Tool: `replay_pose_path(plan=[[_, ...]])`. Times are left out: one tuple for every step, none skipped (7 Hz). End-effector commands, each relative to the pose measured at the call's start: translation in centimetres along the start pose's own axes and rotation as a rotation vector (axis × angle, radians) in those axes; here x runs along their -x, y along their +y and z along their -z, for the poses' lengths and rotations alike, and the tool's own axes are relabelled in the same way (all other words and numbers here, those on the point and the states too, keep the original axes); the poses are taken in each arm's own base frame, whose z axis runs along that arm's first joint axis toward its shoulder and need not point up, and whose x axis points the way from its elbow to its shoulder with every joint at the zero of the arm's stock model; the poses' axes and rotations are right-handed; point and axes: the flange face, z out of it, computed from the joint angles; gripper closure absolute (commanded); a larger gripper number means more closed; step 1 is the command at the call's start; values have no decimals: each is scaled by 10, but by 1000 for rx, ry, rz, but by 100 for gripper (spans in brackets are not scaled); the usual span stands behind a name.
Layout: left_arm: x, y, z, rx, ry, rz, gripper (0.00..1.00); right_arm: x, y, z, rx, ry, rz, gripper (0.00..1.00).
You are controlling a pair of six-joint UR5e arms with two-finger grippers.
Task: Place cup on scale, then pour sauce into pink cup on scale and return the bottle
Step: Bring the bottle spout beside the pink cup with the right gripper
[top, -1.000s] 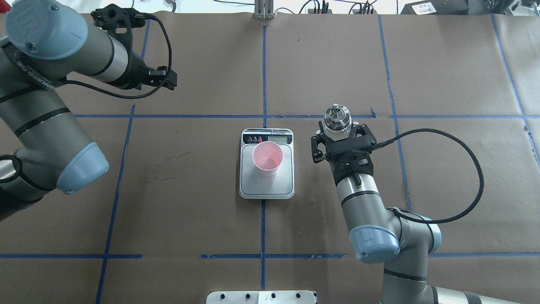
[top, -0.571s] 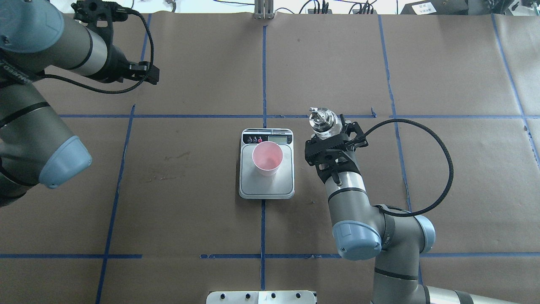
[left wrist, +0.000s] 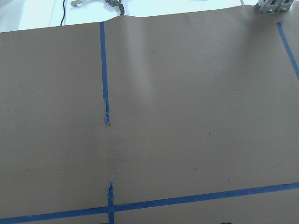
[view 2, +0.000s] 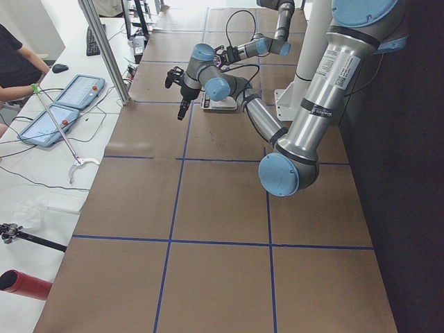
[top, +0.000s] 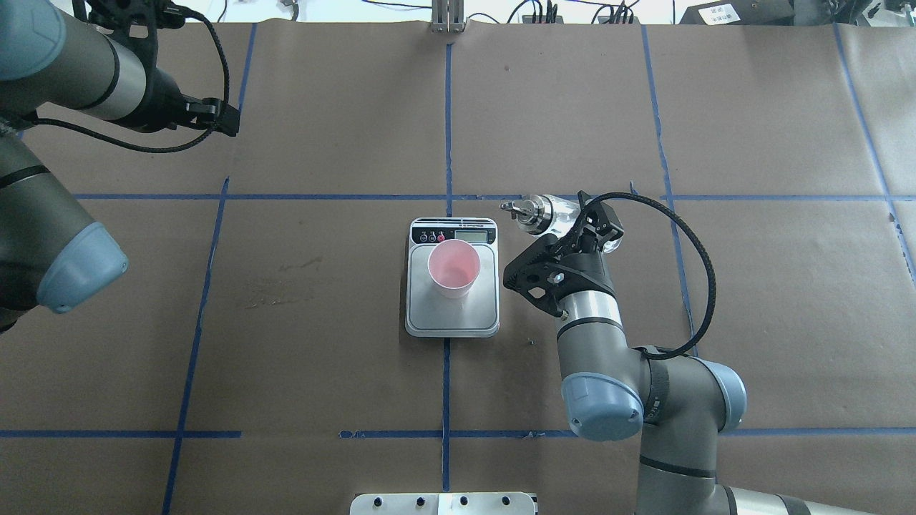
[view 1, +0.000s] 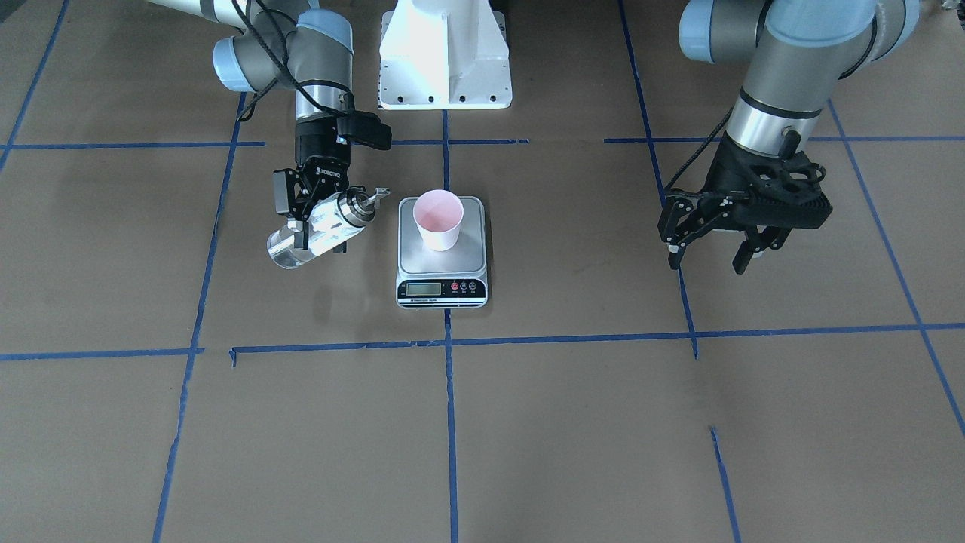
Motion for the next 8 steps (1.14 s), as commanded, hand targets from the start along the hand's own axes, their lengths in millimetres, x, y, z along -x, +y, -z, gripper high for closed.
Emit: replay_pose_path(plan=[[1,0,-1,0,-2,-1,14,1,0,3,29,4,126,100],[1,0,0,-1,-1,-11,14,5,1,5,30,-1,137,100],[3,0,-1,1,-5,-38,14,9,-2,5,51,3,183,100],[3,1,-2,2,-7,-41,14,11,-10,7,69,7,215,100],[4,1,-3,3,-8,-43,14,13,-7,6,84,14,245,100],[6,1,-5,5,-11,-40,14,17,-8,7,90,15,279,100],[5,1,-3,3,-9,-41,14,20,-9,6,109,21,337,100],[5,1,-3,3,-9,-41,14,22,-20,8,125,30,389,100]])
